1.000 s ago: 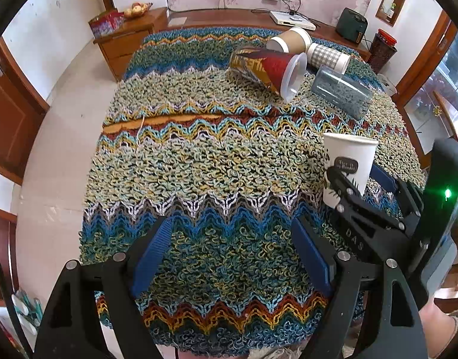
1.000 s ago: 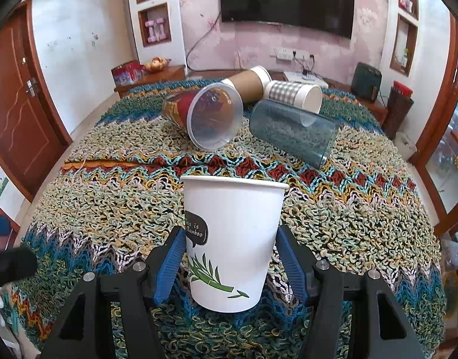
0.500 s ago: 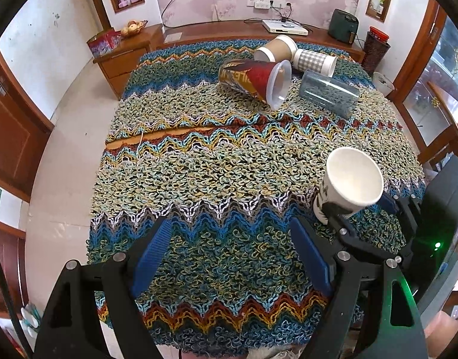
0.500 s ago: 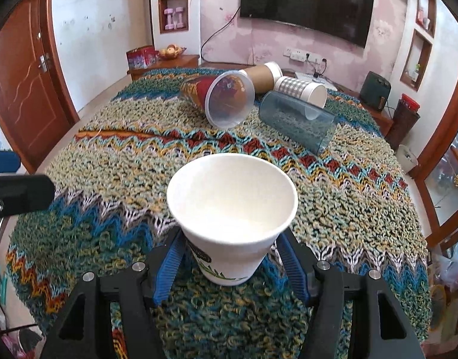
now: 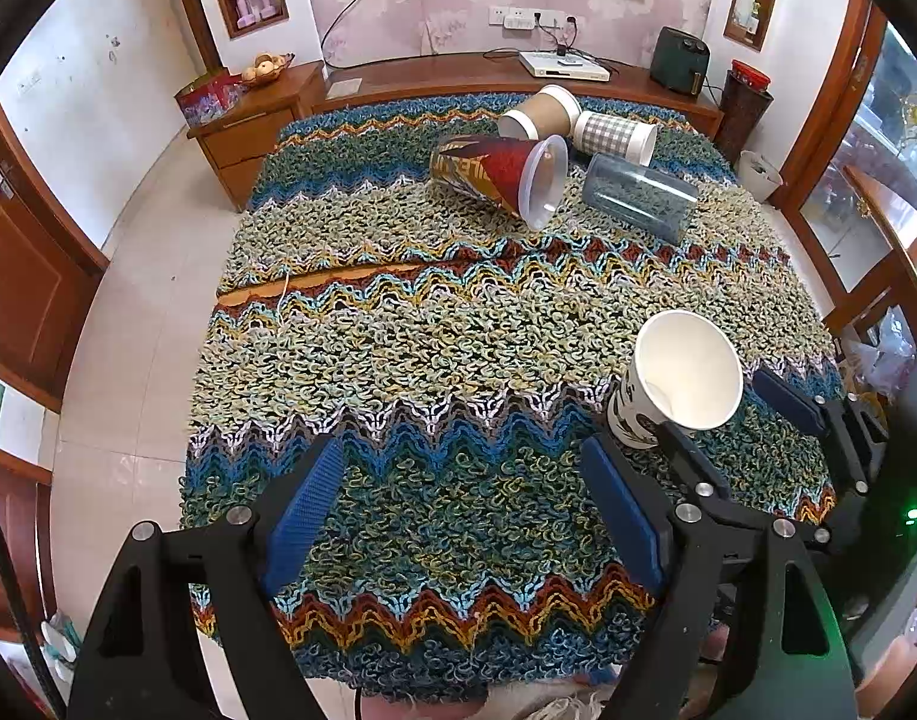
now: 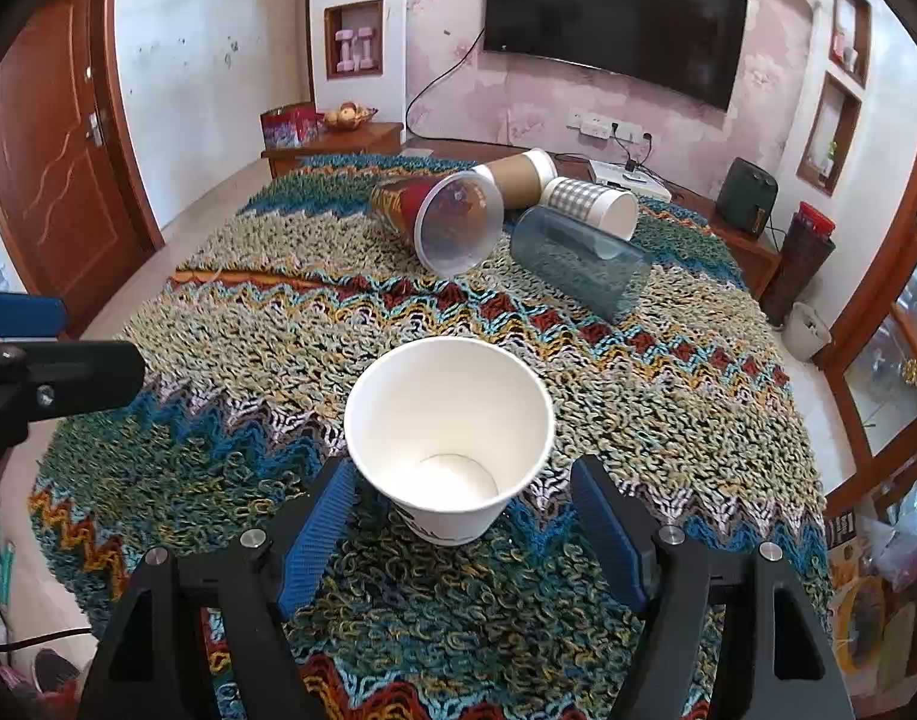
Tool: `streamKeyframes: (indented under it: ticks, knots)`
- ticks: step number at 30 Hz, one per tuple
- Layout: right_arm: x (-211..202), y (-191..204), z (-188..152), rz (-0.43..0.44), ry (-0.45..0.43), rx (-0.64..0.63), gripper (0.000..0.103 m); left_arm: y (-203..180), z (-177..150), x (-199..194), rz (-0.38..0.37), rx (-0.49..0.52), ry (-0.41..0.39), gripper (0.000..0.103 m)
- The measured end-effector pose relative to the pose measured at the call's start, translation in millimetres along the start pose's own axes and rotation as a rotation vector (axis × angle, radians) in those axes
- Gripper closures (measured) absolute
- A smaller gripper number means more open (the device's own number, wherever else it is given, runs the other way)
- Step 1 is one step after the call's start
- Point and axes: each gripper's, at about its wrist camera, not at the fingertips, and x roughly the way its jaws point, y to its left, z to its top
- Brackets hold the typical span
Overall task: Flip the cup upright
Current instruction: 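Lower the cup rim-up onto the blanket and open the right gripper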
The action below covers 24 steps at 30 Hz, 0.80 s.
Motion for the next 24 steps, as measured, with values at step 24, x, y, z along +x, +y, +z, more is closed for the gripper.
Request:
streamKeyframes:
  ticks: [24]
  knots:
    - [-128,-35,60,-0.030,-0.047,0.168,0.028,-21,12,-64,-0.038,-0.027,-0.113,0.019]
